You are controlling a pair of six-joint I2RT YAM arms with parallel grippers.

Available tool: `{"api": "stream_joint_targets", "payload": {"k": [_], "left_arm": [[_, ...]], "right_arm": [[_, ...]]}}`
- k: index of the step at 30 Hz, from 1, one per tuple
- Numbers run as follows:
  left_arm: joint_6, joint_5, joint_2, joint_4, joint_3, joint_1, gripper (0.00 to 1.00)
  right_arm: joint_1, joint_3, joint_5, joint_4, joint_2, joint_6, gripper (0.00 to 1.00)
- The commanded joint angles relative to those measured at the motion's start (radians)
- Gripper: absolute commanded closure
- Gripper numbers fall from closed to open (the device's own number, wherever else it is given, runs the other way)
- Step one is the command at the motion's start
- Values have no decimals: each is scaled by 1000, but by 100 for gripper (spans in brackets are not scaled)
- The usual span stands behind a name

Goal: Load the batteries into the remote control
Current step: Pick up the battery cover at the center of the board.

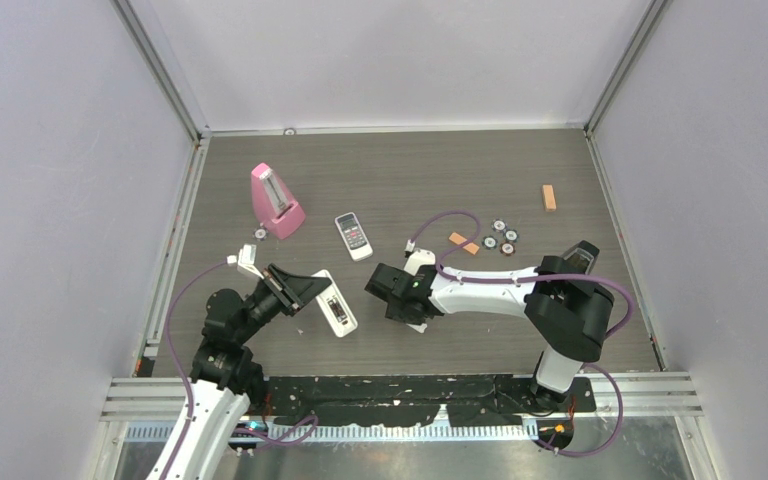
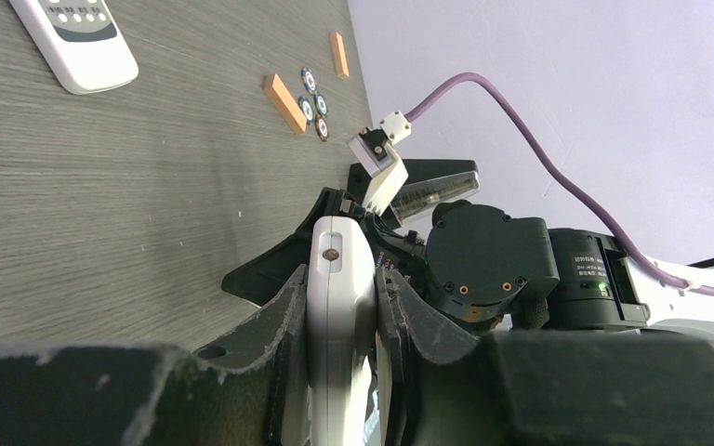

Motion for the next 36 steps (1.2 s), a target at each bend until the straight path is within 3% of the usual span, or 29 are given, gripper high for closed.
{"api": "stream_joint_targets", "payload": {"k": [1, 13, 22, 28, 32, 36], "left_arm": [[1, 3, -6, 66, -3, 1, 100], [1, 4, -24, 61, -16, 2, 100], [-12, -2, -13, 63, -18, 1, 100], [-63, -9, 46, 169, -54, -1, 100], [-110, -125, 73, 204, -82, -45, 100], [-142, -366, 90, 211, -102, -200, 100]], "right_arm": [[-7, 3, 58, -16, 19, 45, 63], [-18, -20, 37, -19, 29, 81, 94], [-17, -21, 86, -2, -93, -26, 95], [-14, -36, 136, -45, -261, -69, 95], [-10, -46, 151, -69, -358, -83, 95], [-4, -67, 154, -76, -425, -77, 95]]}}
